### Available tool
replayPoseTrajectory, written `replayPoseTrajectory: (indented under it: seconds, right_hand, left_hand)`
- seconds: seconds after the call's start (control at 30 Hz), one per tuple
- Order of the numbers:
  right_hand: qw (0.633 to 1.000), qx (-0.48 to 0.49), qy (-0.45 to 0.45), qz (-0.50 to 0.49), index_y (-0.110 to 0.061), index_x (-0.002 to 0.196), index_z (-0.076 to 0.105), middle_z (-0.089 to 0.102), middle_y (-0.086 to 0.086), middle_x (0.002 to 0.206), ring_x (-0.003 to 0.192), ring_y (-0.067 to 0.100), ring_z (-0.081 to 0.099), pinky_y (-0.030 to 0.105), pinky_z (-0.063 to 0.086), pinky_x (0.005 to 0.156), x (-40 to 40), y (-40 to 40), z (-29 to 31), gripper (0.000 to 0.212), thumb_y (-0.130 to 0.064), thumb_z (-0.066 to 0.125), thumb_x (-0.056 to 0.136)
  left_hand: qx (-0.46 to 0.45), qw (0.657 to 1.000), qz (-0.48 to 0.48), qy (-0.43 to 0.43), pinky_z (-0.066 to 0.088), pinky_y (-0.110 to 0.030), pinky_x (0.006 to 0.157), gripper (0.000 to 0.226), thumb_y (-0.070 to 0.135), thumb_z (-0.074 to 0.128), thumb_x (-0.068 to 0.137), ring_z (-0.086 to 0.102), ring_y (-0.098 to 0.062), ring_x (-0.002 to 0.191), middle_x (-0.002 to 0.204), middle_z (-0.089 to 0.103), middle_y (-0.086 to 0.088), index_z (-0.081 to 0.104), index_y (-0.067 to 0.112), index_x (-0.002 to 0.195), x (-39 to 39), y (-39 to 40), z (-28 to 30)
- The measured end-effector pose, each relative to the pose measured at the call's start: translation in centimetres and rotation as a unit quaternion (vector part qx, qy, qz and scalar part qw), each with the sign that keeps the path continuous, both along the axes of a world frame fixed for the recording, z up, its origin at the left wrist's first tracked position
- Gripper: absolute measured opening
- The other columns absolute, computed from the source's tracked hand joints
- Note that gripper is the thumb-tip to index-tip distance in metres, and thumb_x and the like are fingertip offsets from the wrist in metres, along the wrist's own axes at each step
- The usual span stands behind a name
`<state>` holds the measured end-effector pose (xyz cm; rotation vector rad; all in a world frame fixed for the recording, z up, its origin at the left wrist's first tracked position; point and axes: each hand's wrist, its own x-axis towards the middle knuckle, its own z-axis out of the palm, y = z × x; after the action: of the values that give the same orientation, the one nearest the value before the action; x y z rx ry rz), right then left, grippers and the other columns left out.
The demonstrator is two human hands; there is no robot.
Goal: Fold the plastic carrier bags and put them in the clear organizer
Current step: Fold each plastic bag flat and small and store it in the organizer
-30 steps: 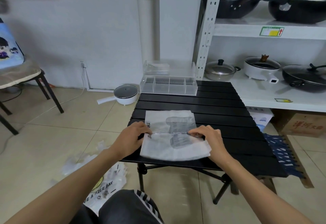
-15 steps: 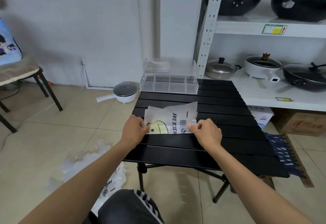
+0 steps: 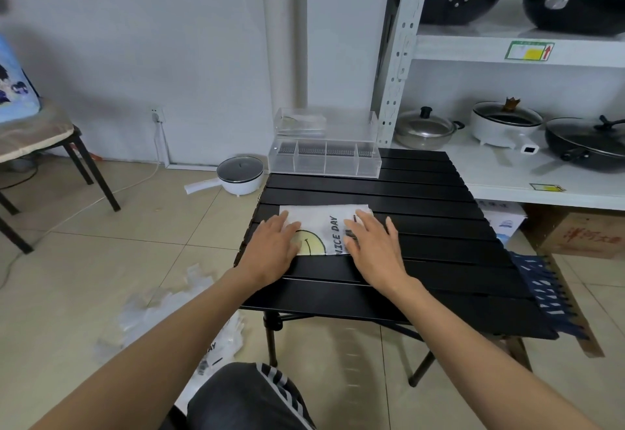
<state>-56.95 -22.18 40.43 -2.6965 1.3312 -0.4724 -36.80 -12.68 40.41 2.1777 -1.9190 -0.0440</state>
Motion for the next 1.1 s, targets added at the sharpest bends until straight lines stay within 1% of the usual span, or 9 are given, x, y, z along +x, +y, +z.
replayPoseTrajectory:
  seconds: [0.2, 0.3, 0.4, 0.53, 0.63, 0.73, 0.9, 1.0, 1.1]
  right_hand:
    - [0.995, -0.044, 0.033, -0.080, -0.018, 0.111, 0.064, 0.058, -0.002, 0.126, 0.123, 0.016, 0.051, 0.051, 0.004, 0.120, -0.5, -0.1, -0.4, 0.028, -0.025, 0.040, 0.100]
    - [0.997, -0.039, 0.012, -0.065, -0.015, 0.133, 0.053, 0.042, 0.002, 0.149, 0.140, 0.015, 0.034, 0.045, 0.005, 0.122, -1.2, -0.4, -1.0, 0.036, -0.022, 0.041, 0.100]
    - [1.000, -0.014, -0.010, -0.014, -0.016, 0.147, 0.038, 0.034, 0.005, 0.155, 0.144, 0.016, 0.028, 0.038, 0.008, 0.122, -1.6, -0.4, -1.4, 0.045, -0.016, 0.036, 0.102]
    - [1.000, 0.000, -0.010, -0.009, -0.018, 0.145, 0.043, 0.040, 0.002, 0.150, 0.139, 0.016, 0.034, 0.038, 0.012, 0.121, -1.5, -0.5, -1.5, 0.043, -0.017, 0.033, 0.103]
    - [1.000, -0.002, -0.010, -0.010, -0.018, 0.144, 0.043, 0.041, 0.000, 0.149, 0.139, 0.015, 0.034, 0.039, 0.012, 0.121, -1.6, -0.6, -1.6, 0.043, -0.017, 0.034, 0.103]
    - [1.000, 0.001, -0.014, -0.007, -0.020, 0.144, 0.043, 0.040, -0.001, 0.149, 0.140, 0.014, 0.033, 0.038, 0.012, 0.121, -1.7, -0.7, -1.7, 0.042, -0.018, 0.034, 0.103]
    - [0.998, 0.045, -0.037, 0.002, -0.023, 0.148, 0.037, 0.033, -0.003, 0.155, 0.144, 0.010, 0.024, 0.040, 0.004, 0.122, -1.9, -0.6, -1.5, 0.049, -0.043, 0.029, 0.104]
    - [0.997, 0.049, -0.057, 0.030, -0.031, 0.147, 0.037, 0.030, -0.008, 0.156, 0.144, 0.006, 0.022, 0.044, -0.006, 0.121, -2.8, -0.3, -1.3, 0.056, -0.057, 0.040, 0.097]
    - [0.997, -0.017, -0.068, 0.040, -0.031, 0.128, 0.057, 0.050, -0.011, 0.136, 0.130, 0.006, 0.043, 0.046, 0.001, 0.121, -3.9, -0.3, -1.2, 0.039, -0.043, 0.060, 0.091]
  left_hand:
    - [0.056, 0.997, -0.005, -0.048, 0.019, -0.043, 0.116, 0.048, 0.037, 0.032, 0.102, 0.023, -0.026, 0.142, 0.154, 0.026, -0.008, 0.031, 0.019, 0.147, 0.5, -0.2, 0.4]
    - [0.079, 0.993, -0.015, -0.087, 0.015, -0.045, 0.118, 0.052, 0.043, 0.032, 0.101, 0.018, -0.027, 0.144, 0.157, 0.019, -0.010, 0.029, 0.021, 0.147, 0.6, -0.8, 0.9]
    - [0.074, 0.987, -0.094, -0.108, 0.013, -0.041, 0.119, 0.060, 0.049, 0.042, 0.096, 0.018, -0.025, 0.145, 0.159, 0.017, -0.007, 0.029, 0.024, 0.149, 0.0, -1.2, 2.5]
    - [0.086, 0.944, -0.225, -0.224, 0.033, -0.039, 0.109, 0.052, 0.017, 0.052, 0.092, 0.041, -0.029, 0.131, 0.152, 0.032, -0.008, 0.041, 0.020, 0.142, -2.3, -2.1, 4.5]
    - [0.090, 0.924, -0.244, -0.281, 0.047, -0.040, 0.085, 0.044, 0.005, 0.056, 0.086, 0.055, -0.030, 0.104, 0.127, 0.049, -0.011, 0.048, 0.012, 0.129, -4.3, -2.8, 4.8]
    - [0.077, 0.923, -0.222, -0.303, 0.048, -0.039, 0.079, 0.043, 0.005, 0.060, 0.086, 0.055, -0.030, 0.100, 0.120, 0.051, -0.013, 0.045, 0.007, 0.127, -5.6, -3.0, 4.3]
    - [0.040, 0.946, -0.154, -0.283, 0.044, -0.037, 0.066, 0.025, 0.006, 0.048, 0.093, 0.055, -0.029, 0.098, 0.112, 0.057, -0.014, 0.050, 0.004, 0.118, -7.1, -3.1, 3.2]
    - [0.035, 0.960, -0.147, -0.237, 0.049, -0.038, 0.071, 0.023, 0.007, 0.048, 0.092, 0.054, -0.028, 0.098, 0.112, 0.057, -0.012, 0.055, 0.007, 0.114, -6.5, -3.0, 2.8]
    - [0.005, 0.974, -0.152, -0.169, 0.052, -0.041, 0.079, 0.031, 0.005, 0.049, 0.089, 0.056, -0.028, 0.104, 0.120, 0.058, -0.009, 0.058, 0.013, 0.118, -4.8, -2.7, 2.0]
